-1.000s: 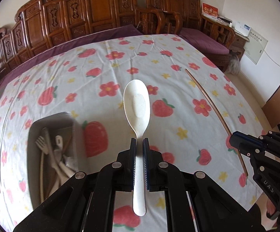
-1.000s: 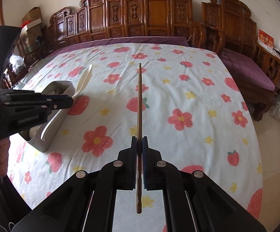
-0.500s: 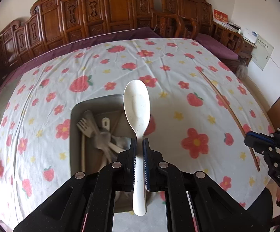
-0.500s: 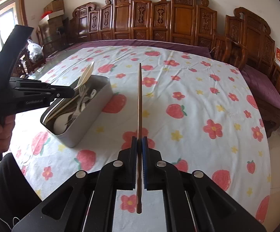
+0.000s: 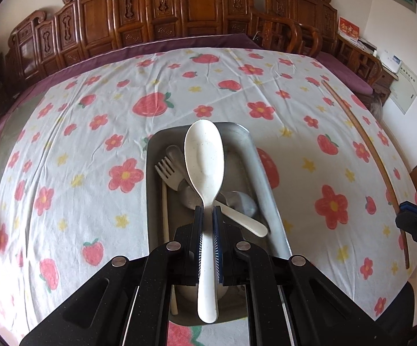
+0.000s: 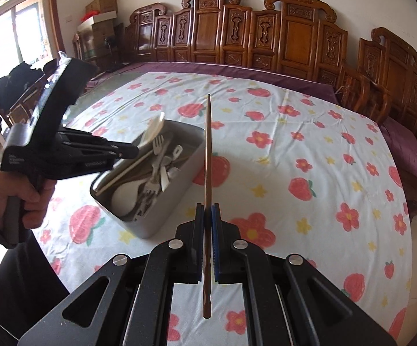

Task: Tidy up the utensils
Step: 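Carry the spoon and chopstick over the tray and lower them in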

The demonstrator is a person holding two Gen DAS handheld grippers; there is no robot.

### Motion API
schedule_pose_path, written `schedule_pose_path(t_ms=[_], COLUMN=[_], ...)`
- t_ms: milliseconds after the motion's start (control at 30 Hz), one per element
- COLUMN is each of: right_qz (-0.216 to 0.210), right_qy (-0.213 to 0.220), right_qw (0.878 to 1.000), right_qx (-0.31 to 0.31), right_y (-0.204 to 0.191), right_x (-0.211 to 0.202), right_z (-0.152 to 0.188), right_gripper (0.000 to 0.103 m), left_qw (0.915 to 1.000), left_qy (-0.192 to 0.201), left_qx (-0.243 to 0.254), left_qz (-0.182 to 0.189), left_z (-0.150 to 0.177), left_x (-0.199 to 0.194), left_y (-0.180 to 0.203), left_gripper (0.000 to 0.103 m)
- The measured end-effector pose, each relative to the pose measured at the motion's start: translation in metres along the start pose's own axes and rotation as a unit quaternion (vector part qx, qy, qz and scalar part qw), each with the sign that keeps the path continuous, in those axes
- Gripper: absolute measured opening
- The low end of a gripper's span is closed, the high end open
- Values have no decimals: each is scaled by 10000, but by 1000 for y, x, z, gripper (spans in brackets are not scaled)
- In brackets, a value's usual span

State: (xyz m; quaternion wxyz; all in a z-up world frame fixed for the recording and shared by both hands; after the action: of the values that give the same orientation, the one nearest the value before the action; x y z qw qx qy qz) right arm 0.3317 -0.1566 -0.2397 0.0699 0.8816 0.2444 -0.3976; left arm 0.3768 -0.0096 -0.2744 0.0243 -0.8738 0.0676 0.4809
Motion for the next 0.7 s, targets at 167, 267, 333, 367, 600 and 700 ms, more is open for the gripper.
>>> schedule_pose_path(t_ms=[167, 267, 333, 367, 600, 700], right_qz=[-79, -133, -149, -154, -218, -309], right_qy=[-22, -71, -112, -127, -237, -322], right_qw=[10000, 9999, 9998, 9998, 9994, 9987], right_qx=[14, 50, 48, 55, 104, 228], right_y=[-19, -26, -31, -32, -45, -50], right_x=[8, 16, 22, 24, 36, 41], right_z=[-5, -5, -5, -5, -12, -13], right_gripper=[6, 6, 6, 6, 6, 6], left_qw=[10000, 9999, 9997, 9996, 9991, 9992], left_qy=[-8, 3, 21, 22, 175, 265], left_qx=[-77, -131, -196, -210, -264, -213], left_qz=[60, 113, 167, 187, 291, 195], left_z=[0, 1, 1, 2, 6, 10], left_x=[6, 7, 6, 6, -16, -31], left_y=[-6, -10, -13, -14, -28, -36], left_gripper=[7, 7, 13, 14, 26, 28])
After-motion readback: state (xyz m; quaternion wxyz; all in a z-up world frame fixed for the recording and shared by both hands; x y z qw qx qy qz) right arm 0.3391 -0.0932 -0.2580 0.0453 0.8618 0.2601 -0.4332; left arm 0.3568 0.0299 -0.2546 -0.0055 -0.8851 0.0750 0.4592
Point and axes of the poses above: each gripper's, at about its wrist camera, not at the fingertips, and x roughly the way its jaws point, y to its right, z to its underside, the point moved 10 cm from there along x, roughly the way its jaws point
